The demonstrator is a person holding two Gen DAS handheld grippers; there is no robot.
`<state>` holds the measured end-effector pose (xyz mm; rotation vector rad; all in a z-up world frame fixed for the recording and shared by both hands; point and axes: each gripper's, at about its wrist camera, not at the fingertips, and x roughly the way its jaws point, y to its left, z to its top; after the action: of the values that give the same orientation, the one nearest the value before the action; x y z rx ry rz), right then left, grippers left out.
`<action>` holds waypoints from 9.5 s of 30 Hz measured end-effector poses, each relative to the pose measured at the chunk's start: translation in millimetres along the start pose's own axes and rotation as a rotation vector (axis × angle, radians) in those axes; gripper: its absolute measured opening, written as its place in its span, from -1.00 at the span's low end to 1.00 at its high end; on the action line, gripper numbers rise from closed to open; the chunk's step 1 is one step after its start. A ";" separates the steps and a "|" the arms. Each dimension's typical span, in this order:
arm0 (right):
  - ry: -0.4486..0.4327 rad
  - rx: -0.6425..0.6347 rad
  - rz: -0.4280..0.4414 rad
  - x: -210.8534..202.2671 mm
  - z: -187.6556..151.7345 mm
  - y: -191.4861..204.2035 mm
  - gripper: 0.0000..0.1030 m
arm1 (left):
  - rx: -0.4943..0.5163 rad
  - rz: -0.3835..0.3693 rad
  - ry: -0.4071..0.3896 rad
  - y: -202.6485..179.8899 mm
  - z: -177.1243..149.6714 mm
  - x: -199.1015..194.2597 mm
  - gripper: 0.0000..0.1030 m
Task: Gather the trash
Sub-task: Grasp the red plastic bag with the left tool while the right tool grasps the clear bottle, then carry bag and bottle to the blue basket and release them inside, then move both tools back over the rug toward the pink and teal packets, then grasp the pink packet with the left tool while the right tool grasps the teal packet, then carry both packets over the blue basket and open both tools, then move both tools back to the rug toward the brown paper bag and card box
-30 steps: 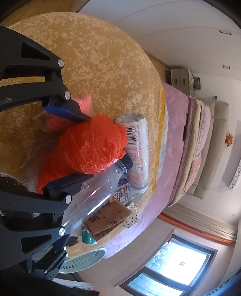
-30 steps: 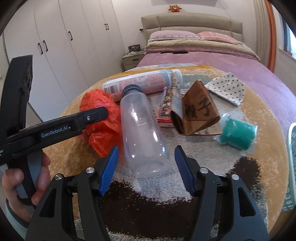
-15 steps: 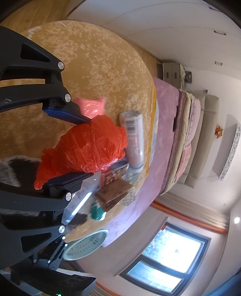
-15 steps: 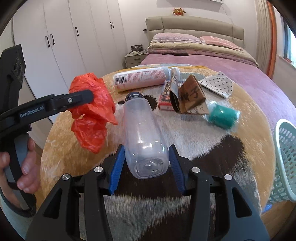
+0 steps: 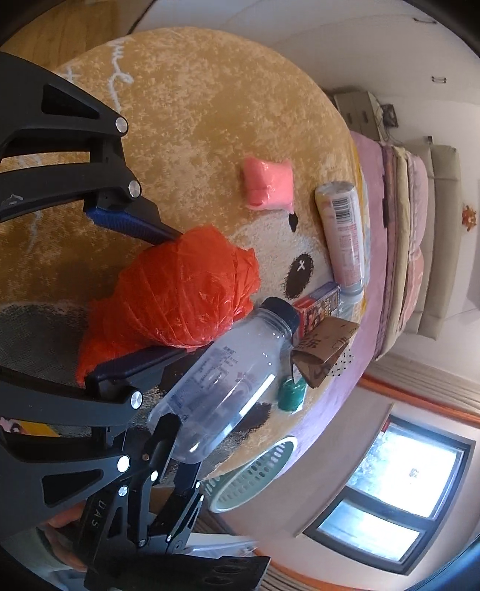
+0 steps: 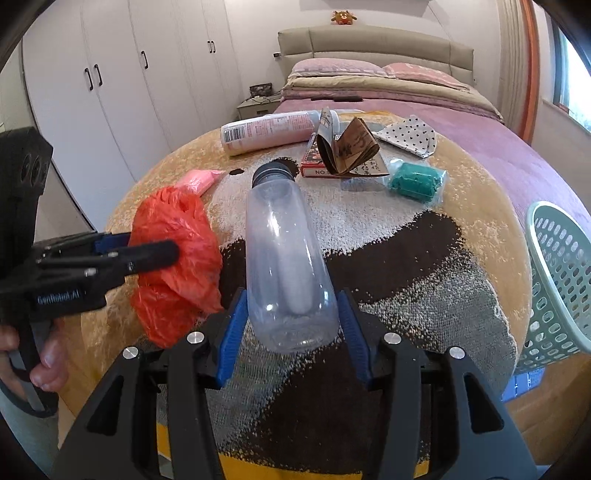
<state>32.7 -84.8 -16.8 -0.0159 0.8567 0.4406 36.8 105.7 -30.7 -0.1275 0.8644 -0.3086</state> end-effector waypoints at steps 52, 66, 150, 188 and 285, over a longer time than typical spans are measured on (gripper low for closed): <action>-0.193 0.039 0.043 -62.0 46.2 -20.0 -0.16 | -0.036 -0.098 -0.175 -31.0 35.6 -27.0 -0.17; -0.365 0.207 -0.186 -125.8 39.2 -135.8 -0.16 | 0.191 -0.207 -0.155 -149.4 85.0 18.0 -0.17; -0.020 0.198 -0.173 63.7 87.4 -122.3 0.09 | -0.153 0.274 -0.091 47.3 75.7 60.2 0.53; -0.252 0.233 -0.132 24.0 80.2 -125.2 -0.32 | -0.118 0.185 -0.214 33.9 59.6 33.5 -0.28; -0.173 0.264 -0.158 -0.6 68.0 -147.7 0.16 | -0.118 0.012 -0.277 -41.2 90.1 22.6 0.51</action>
<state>138.2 -206.7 4.8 0.1941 0.7313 0.1757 110.6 58.1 20.6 -0.2688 0.6083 -0.2224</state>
